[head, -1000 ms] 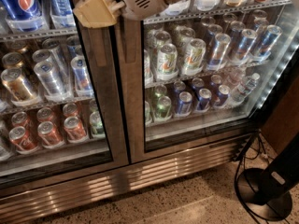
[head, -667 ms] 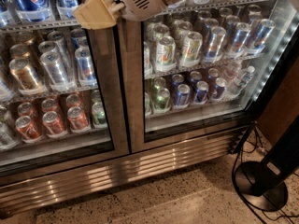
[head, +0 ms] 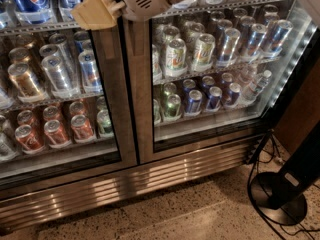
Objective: Open left fridge door
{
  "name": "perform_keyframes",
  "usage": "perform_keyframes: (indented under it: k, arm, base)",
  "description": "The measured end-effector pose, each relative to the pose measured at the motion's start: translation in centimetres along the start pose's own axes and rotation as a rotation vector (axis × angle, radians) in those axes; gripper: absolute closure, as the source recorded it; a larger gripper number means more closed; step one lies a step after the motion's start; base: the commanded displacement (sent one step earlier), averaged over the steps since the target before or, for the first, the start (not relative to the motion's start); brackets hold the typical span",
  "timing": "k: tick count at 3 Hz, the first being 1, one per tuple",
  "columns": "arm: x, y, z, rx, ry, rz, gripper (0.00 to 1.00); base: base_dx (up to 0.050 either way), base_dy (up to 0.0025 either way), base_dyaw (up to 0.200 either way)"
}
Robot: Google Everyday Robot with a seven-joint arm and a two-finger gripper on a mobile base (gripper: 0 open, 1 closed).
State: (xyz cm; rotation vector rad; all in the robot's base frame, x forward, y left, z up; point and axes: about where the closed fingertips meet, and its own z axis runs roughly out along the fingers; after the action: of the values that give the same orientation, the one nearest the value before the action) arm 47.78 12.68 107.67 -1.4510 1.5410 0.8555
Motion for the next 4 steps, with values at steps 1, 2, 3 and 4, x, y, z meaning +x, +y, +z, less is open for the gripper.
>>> perform_keyframes:
  k: [1, 2, 3, 4]
  arm:
    - [0.0, 0.0, 0.0, 0.0, 0.0, 0.0, 0.79]
    - [0.1, -0.5, -0.1, 0.0, 0.0, 0.0, 0.56]
    - [0.3, -0.9, -0.4, 0.0, 0.0, 0.0, 0.33]
    - [0.4, -1.2, -0.6, 0.0, 0.0, 0.0, 0.09]
  base:
    - [0.0, 0.0, 0.0]
    - [0.0, 0.0, 0.0]
    - [0.0, 0.0, 0.0]
    - [0.0, 0.0, 0.0]
